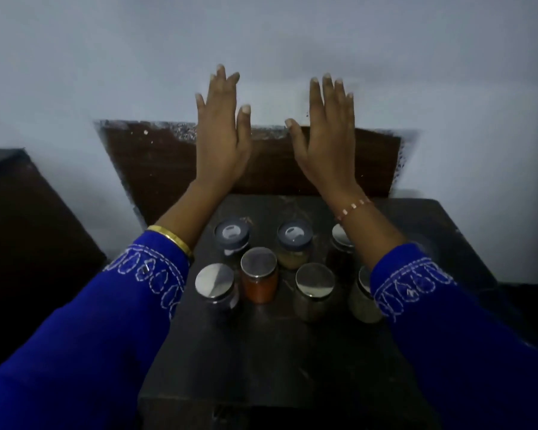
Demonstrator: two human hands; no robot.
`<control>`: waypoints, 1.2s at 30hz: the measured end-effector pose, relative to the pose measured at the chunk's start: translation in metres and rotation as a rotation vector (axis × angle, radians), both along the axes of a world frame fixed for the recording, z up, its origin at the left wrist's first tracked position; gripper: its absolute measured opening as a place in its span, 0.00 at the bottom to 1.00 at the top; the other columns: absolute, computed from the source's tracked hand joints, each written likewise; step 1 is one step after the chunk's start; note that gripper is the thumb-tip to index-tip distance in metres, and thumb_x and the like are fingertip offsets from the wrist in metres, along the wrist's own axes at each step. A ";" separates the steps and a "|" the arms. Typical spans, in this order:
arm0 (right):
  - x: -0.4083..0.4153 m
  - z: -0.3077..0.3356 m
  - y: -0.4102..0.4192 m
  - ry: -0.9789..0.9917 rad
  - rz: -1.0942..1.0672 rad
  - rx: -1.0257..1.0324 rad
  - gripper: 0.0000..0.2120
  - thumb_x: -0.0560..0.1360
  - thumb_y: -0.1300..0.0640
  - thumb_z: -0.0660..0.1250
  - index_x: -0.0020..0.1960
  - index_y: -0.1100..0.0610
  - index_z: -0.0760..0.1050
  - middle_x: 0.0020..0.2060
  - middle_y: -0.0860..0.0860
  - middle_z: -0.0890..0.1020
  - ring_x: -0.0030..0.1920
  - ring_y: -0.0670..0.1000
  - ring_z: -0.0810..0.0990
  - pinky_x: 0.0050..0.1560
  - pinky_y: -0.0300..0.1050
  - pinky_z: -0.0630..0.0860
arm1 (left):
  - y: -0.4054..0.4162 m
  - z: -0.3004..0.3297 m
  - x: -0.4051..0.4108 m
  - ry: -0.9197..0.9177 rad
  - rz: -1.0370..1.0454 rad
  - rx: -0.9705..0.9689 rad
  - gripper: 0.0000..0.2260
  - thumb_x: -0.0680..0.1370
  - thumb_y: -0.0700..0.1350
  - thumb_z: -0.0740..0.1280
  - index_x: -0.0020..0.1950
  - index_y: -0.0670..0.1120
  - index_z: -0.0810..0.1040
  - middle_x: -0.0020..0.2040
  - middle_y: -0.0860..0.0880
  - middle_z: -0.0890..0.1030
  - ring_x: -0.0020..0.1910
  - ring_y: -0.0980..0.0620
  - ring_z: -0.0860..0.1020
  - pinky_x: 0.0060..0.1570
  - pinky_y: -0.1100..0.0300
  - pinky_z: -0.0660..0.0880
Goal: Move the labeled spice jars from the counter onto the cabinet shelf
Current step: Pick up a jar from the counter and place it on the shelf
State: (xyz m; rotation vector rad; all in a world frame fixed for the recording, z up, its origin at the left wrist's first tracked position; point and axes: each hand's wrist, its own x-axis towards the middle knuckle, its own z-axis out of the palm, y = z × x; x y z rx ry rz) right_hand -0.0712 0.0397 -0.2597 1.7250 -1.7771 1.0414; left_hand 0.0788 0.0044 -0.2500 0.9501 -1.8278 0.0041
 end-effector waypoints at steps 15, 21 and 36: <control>0.051 -0.128 0.064 -0.277 0.124 0.346 0.31 0.79 0.45 0.56 0.75 0.60 0.54 0.76 0.58 0.56 0.77 0.56 0.50 0.75 0.49 0.48 | 0.060 -0.134 0.053 0.128 0.081 0.483 0.20 0.82 0.46 0.54 0.73 0.42 0.61 0.76 0.43 0.58 0.76 0.48 0.55 0.75 0.52 0.45; 0.082 -0.159 0.072 -0.285 0.212 0.506 0.32 0.77 0.48 0.62 0.75 0.59 0.55 0.75 0.56 0.58 0.77 0.55 0.51 0.75 0.48 0.50 | 0.064 -0.173 0.077 0.242 0.120 0.734 0.20 0.81 0.45 0.56 0.73 0.42 0.62 0.75 0.44 0.61 0.75 0.48 0.59 0.74 0.54 0.55; 0.145 -0.185 0.032 0.059 0.337 0.918 0.35 0.71 0.52 0.66 0.75 0.55 0.57 0.68 0.58 0.68 0.61 0.59 0.69 0.64 0.52 0.66 | 0.063 -0.231 0.125 0.504 0.094 1.108 0.10 0.78 0.37 0.61 0.55 0.36 0.77 0.46 0.44 0.78 0.43 0.51 0.76 0.44 0.59 0.73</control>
